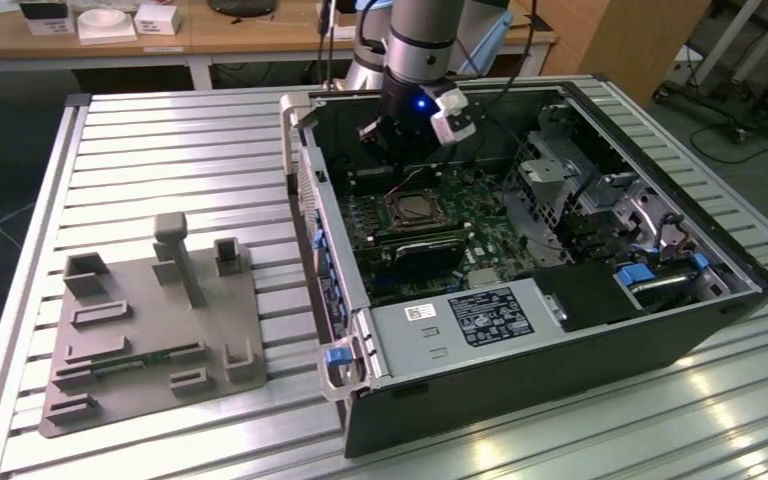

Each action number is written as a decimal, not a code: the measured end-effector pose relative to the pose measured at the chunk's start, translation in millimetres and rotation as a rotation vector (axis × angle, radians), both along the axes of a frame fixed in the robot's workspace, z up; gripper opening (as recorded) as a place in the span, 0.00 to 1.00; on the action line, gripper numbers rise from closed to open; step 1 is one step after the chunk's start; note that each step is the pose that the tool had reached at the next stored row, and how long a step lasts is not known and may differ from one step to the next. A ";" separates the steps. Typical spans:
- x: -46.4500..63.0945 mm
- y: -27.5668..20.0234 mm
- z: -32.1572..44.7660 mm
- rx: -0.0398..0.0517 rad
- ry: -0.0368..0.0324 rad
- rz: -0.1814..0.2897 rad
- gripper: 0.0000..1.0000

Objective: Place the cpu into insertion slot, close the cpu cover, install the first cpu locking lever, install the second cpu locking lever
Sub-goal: 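Install the first cpu locking lever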

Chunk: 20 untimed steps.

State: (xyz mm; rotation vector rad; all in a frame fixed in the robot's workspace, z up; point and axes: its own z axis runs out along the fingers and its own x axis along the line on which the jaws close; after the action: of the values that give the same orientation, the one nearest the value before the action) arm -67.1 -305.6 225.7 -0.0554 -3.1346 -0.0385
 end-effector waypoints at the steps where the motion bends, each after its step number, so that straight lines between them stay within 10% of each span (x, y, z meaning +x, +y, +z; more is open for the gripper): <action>1: 0.0 0.0 -0.7 0.0000 0.0000 0.000 0.11; 20: 0.0 0.0 -5.5 -0.0005 0.0002 0.009 0.11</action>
State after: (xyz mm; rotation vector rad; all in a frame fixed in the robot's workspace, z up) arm -67.1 -305.6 220.2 -0.0409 -3.1345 -0.0376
